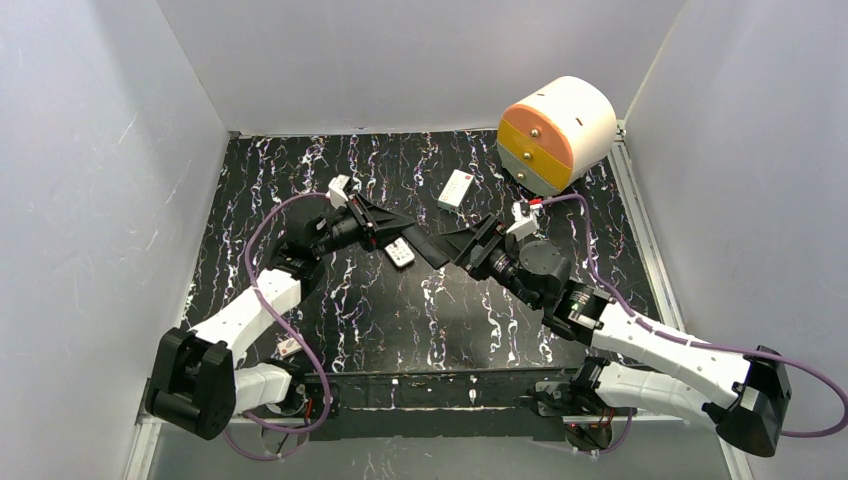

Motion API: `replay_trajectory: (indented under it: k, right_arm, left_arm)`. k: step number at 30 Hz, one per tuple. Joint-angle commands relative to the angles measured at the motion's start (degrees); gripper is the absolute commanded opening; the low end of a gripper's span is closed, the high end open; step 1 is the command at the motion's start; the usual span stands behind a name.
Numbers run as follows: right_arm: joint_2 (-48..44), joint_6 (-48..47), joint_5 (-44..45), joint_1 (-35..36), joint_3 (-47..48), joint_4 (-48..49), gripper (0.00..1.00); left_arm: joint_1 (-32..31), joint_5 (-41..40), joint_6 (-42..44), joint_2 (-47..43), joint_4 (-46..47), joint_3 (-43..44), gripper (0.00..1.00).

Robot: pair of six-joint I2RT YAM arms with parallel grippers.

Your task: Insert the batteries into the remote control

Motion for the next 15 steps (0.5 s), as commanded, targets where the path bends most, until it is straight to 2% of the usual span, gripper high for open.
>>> replay_trajectory:
  k: [1, 9, 15]
  right_arm:
    - [-0.9, 10.52, -0.81, 0.06, -1.67, 11.71, 0.77]
    - [0.54, 14.02, -4.58, 0.07, -3.67, 17.61, 0.47]
    - [3.03, 14.74, -5.78, 0.03, -3.33, 19.62, 0.24]
  left_arm:
    - [0.23, -2.7, -5.13, -3.66, 3.46, 2.57, 0.0]
    - [0.22, -3.36, -7.12, -5.51, 4.6, 3.13, 0.0]
    - [0.17, -2.66, -5.19, -7.71, 4.75, 2.65, 0.0]
